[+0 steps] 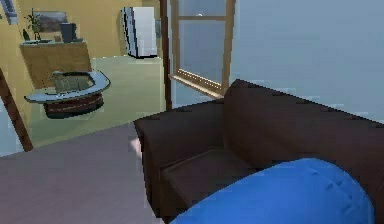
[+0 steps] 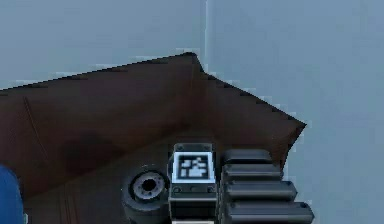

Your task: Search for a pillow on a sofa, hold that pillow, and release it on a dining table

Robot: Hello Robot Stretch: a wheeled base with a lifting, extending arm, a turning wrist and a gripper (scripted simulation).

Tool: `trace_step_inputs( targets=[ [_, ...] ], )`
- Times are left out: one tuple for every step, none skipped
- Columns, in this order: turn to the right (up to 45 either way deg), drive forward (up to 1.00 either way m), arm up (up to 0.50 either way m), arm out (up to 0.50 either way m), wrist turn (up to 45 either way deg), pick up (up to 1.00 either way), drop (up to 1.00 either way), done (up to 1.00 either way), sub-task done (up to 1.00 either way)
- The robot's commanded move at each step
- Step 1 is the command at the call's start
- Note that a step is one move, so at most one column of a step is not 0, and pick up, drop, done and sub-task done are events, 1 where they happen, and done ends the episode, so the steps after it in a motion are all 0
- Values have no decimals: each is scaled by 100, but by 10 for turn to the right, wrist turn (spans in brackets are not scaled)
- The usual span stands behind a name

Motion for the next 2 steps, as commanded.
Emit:
trace_step_inputs(
  targets=[
    [-450, 0, 0, 0, 0, 0, 0, 0, 0],
    [-450, 0, 0, 0, 0, 0, 0, 0, 0]
  ],
)
